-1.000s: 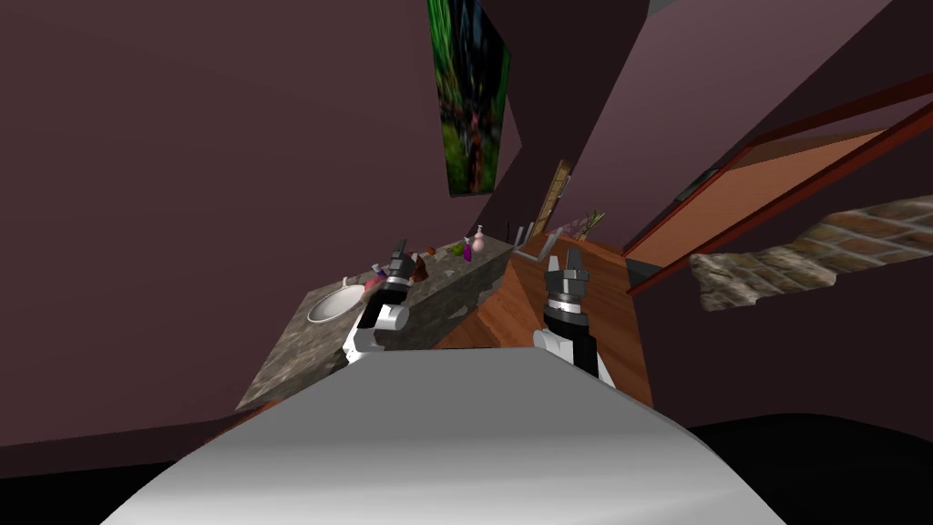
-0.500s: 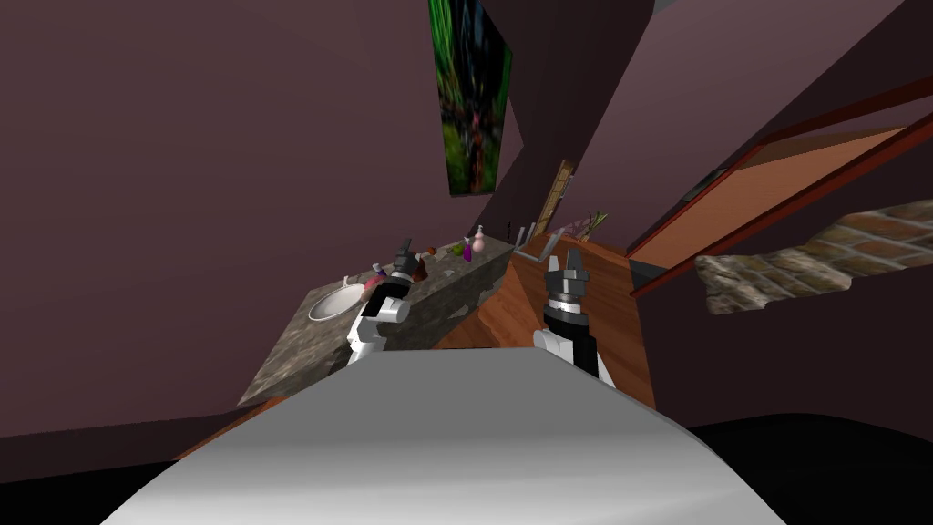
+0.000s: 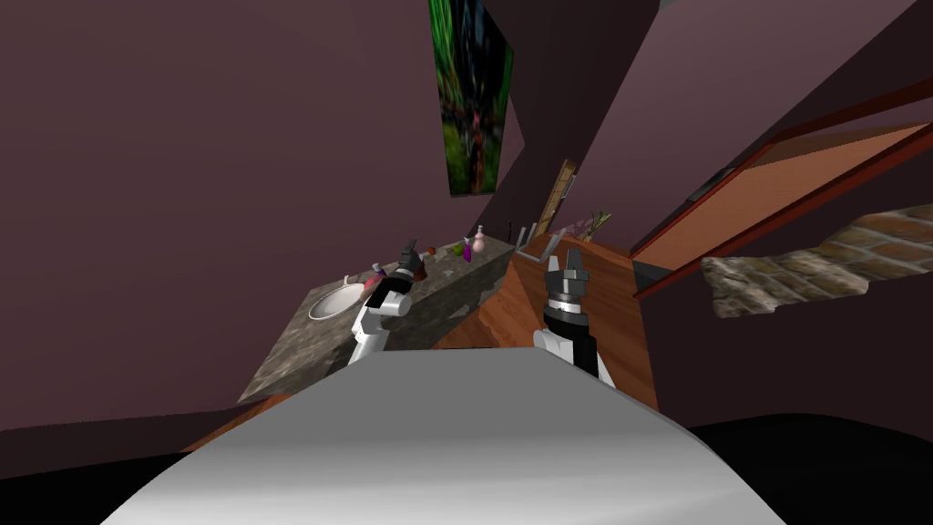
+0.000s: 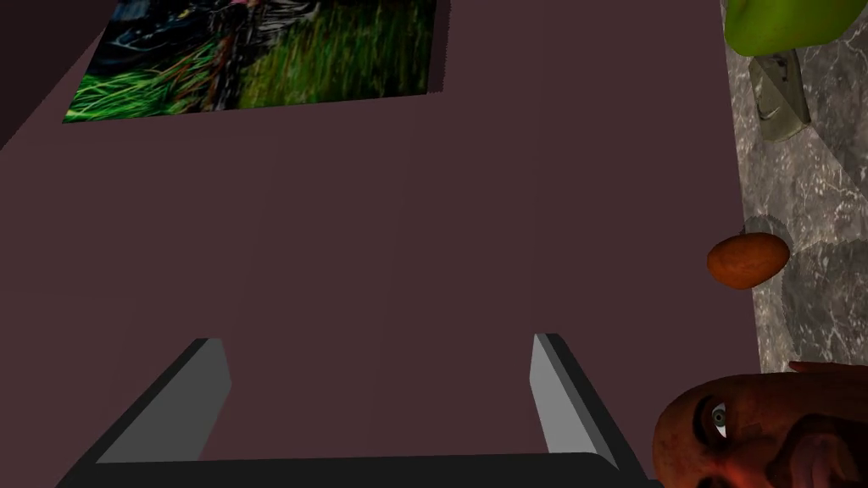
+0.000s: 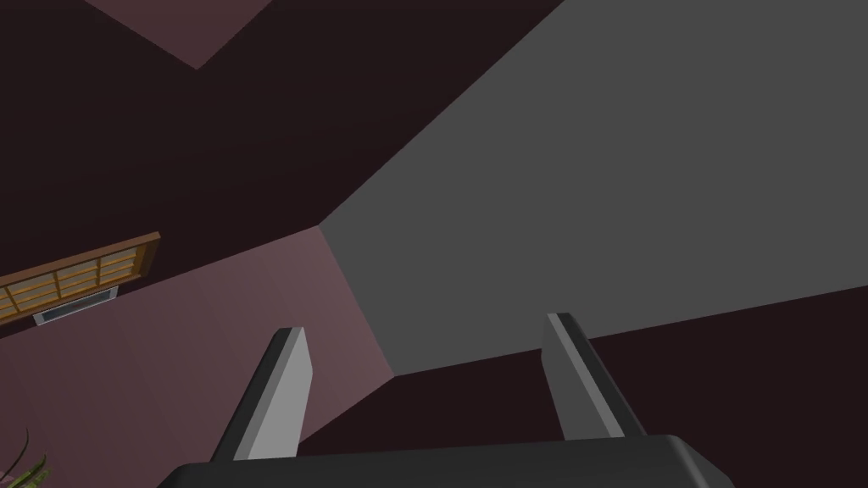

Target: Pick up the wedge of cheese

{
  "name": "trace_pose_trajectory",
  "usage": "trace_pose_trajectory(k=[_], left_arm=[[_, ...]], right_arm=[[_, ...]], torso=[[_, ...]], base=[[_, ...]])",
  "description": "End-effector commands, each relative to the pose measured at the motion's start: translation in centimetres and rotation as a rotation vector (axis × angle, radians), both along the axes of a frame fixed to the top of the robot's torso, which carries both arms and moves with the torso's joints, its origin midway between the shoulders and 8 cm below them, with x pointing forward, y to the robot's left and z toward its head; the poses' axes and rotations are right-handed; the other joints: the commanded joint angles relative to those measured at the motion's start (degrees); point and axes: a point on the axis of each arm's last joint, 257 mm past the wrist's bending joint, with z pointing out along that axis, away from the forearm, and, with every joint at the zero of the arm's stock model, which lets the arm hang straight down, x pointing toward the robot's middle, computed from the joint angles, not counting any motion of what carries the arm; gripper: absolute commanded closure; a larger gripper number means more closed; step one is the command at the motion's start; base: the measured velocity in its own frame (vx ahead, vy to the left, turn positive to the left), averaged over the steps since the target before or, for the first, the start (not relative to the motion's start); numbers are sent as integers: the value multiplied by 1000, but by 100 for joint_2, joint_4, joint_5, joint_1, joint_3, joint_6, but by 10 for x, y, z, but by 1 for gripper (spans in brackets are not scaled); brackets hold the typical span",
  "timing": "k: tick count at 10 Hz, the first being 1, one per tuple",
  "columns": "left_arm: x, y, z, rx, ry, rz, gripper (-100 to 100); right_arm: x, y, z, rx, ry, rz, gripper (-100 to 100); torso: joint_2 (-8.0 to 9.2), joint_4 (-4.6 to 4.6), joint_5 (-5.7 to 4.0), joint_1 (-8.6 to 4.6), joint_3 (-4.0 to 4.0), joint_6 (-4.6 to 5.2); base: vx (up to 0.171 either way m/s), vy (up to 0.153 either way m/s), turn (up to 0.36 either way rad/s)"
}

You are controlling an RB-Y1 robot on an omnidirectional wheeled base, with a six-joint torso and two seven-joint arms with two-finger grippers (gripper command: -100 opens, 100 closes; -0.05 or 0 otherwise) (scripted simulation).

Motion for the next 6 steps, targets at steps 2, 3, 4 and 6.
trace_pose_trajectory(k=[2, 3, 4, 6], left_arm=[[15, 0, -9, 6, 60, -3, -100], [16, 0, -15, 9, 85, -2, -100], [27, -1, -14, 12, 100, -5, -100], [30, -1, -27, 18, 153, -3, -100]], right_arm=[[0, 0, 0, 0, 0, 0, 0], [0, 0, 0, 0, 0, 0, 0], [0, 0, 0, 0, 0, 0, 0], [0, 0, 0, 0, 0, 0, 0]], torso=[[-2, 0, -1, -4, -1, -1], [-2, -1, -1, -5, -1, 0], [0, 0, 0, 0, 0, 0], [-4, -1, -1, -5, -2, 0]], base=[[13, -33, 40], [6, -15, 2], [17, -27, 51], [13, -26, 13]])
